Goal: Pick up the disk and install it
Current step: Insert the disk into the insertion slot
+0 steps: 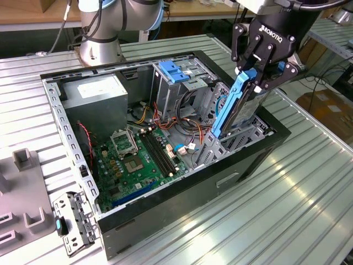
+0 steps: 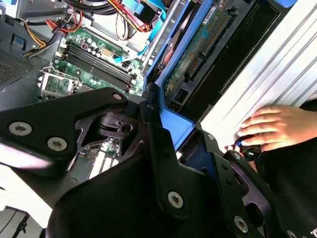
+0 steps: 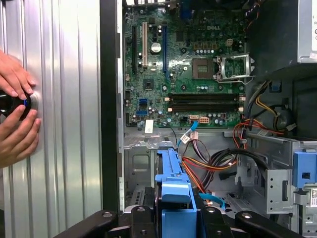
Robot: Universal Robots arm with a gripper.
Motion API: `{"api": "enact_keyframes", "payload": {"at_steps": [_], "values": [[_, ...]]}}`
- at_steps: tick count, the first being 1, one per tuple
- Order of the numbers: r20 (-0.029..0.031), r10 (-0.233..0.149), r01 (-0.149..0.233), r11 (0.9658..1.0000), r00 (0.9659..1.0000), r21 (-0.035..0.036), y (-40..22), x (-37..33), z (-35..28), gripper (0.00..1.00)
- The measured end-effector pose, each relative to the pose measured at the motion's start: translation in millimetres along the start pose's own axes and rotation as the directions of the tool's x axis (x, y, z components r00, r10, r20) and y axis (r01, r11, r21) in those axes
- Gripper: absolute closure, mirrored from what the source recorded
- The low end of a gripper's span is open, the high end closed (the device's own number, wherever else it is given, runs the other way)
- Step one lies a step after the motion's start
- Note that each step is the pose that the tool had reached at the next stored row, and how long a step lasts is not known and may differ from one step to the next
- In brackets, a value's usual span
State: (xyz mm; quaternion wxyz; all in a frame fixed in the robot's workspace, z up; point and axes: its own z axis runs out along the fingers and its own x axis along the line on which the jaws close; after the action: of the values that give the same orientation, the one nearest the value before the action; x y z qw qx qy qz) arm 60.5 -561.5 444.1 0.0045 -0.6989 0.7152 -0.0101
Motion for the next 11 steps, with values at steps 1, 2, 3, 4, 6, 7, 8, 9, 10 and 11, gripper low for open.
{"api": "enact_keyframes", "payload": {"at_steps": [1,2,3,4,6,7,8,9,10,11], "values": [[0.0,0.0,0.0,1.0,1.0,0.0,0.0,0.0,0.5,0.63],[0.0002,0.0,0.0,1.0,1.0,0.0,0.0,0.1,1.1,0.63],[0.0001,0.0,0.0,1.0,1.0,-0.0001,0.1,0.0,1.7,0.63],[0.0001,0.0,0.0,1.0,1.0,-0.0002,0.1,0.0,2.2,0.63],[0.0001,0.0,0.0,1.0,1.0,-0.0002,0.1,0.0,3.2,0.63],[0.0001,0.0,0.0,1.0,1.0,-0.0003,0.1,0.1,4.2,0.63],[0.0002,0.0,0.0,1.0,1.0,-0.0003,0.1,0.0,5.5,0.63],[0.0002,0.0,0.0,1.0,1.0,-0.0004,0.2,0.0,6.5,0.63],[0.0001,0.0,0.0,1.0,1.0,-0.0003,0.2,0.0,7.2,0.63],[0.0002,0.0,0.0,1.0,1.0,-0.0003,0.2,0.0,8.4,0.63]]}}
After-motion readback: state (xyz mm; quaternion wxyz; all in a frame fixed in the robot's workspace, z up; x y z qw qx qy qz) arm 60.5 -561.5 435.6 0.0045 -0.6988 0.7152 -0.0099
